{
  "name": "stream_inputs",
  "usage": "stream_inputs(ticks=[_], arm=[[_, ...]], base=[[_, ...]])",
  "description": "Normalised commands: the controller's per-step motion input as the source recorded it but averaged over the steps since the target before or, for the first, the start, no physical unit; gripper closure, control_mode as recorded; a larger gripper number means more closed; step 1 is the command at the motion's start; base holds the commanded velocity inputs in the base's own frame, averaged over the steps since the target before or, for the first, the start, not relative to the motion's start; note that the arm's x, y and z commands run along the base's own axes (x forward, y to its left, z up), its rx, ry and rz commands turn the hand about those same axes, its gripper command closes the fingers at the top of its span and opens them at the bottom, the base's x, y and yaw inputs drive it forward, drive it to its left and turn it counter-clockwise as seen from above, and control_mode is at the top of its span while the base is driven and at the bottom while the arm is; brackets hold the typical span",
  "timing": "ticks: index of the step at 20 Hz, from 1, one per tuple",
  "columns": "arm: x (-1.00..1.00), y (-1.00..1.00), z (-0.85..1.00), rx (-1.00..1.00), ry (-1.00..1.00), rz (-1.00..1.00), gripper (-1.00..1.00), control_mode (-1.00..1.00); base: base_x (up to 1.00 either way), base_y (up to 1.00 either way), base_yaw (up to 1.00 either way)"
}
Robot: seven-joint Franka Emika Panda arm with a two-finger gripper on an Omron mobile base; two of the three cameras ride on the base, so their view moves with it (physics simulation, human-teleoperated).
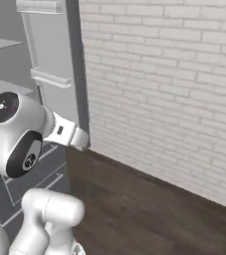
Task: Place one tomato and one steak in each tupperware on the nearby counter, to pack two identical lunches.
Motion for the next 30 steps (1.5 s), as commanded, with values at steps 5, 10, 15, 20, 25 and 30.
stream_inputs(ticks=[5,10,15,20,25,30], arm=[[0.00,0.00,0.00,0.00,0.00,0.00,-1.00,1.00],[0.00,0.00,0.00,0.00,0.00,0.00,-1.00,1.00],[0.00,0.00,0.00,0.00,0.00,0.00,-1.00,1.00],[0.00,0.00,0.00,0.00,0.00,0.00,-1.00,1.00],[0.00,0.00,0.00,0.00,0.00,0.00,-1.00,1.00],[0.00,0.00,0.00,0.00,0.00,0.00,-1.00,1.00]], base=[[1.00,-0.26,0.47],[0.92,-0.16,0.80],[0.68,-0.08,0.85],[0.13,0.17,0.75],[0.39,-0.23,0.80],[0.37,-0.42,0.46]])
